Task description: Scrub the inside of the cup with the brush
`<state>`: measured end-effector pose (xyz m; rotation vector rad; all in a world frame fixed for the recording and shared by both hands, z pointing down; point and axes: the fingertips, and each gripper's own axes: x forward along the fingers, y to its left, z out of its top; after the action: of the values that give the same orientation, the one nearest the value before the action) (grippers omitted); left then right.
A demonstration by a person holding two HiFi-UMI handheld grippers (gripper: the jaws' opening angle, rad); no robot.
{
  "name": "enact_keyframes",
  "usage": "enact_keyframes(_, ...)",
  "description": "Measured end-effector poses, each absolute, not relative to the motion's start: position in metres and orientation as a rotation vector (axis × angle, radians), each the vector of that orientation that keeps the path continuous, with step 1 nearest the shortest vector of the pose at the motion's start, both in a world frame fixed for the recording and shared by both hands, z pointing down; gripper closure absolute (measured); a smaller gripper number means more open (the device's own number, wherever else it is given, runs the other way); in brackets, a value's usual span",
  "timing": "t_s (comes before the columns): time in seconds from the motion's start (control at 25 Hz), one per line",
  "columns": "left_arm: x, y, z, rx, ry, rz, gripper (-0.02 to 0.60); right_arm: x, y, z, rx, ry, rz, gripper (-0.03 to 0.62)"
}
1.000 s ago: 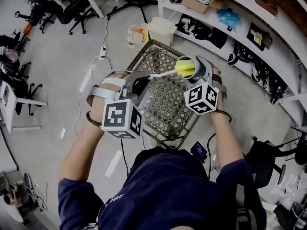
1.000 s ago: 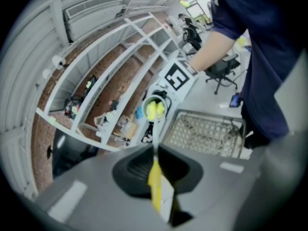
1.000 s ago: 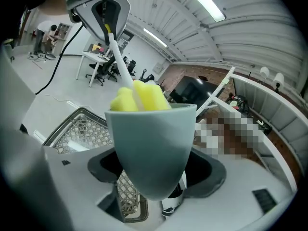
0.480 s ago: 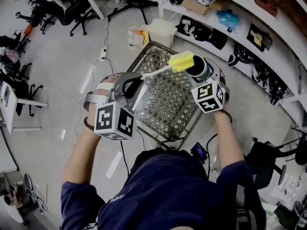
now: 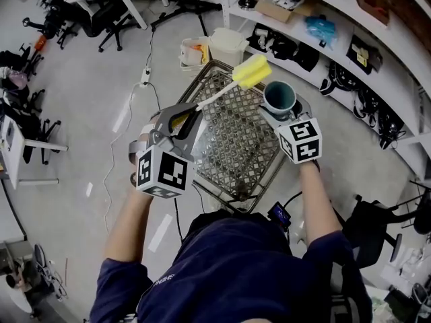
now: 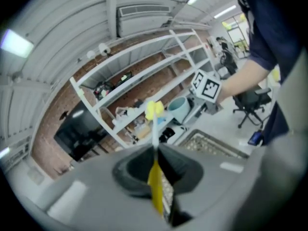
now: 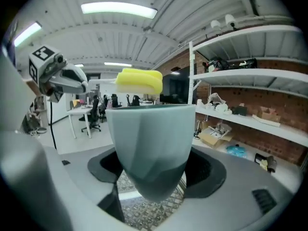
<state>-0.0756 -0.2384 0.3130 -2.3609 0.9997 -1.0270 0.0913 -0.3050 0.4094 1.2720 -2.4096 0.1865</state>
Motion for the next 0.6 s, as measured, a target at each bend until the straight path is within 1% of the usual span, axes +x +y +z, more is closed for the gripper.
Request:
enact_keyframes(0.28,-0.074,-0.246,0.337,-2.43,1.098,-0.997,0.552,0.092,-0.3,0.394,1.305,-2.539,0.338,0.233)
enact_keyframes(0.6,-0.068,-0.254,0.353,-2.535,1.184,-0.917,0.552,0.077,-0.29,0.372,1.239,-2.672,0.485,0.233)
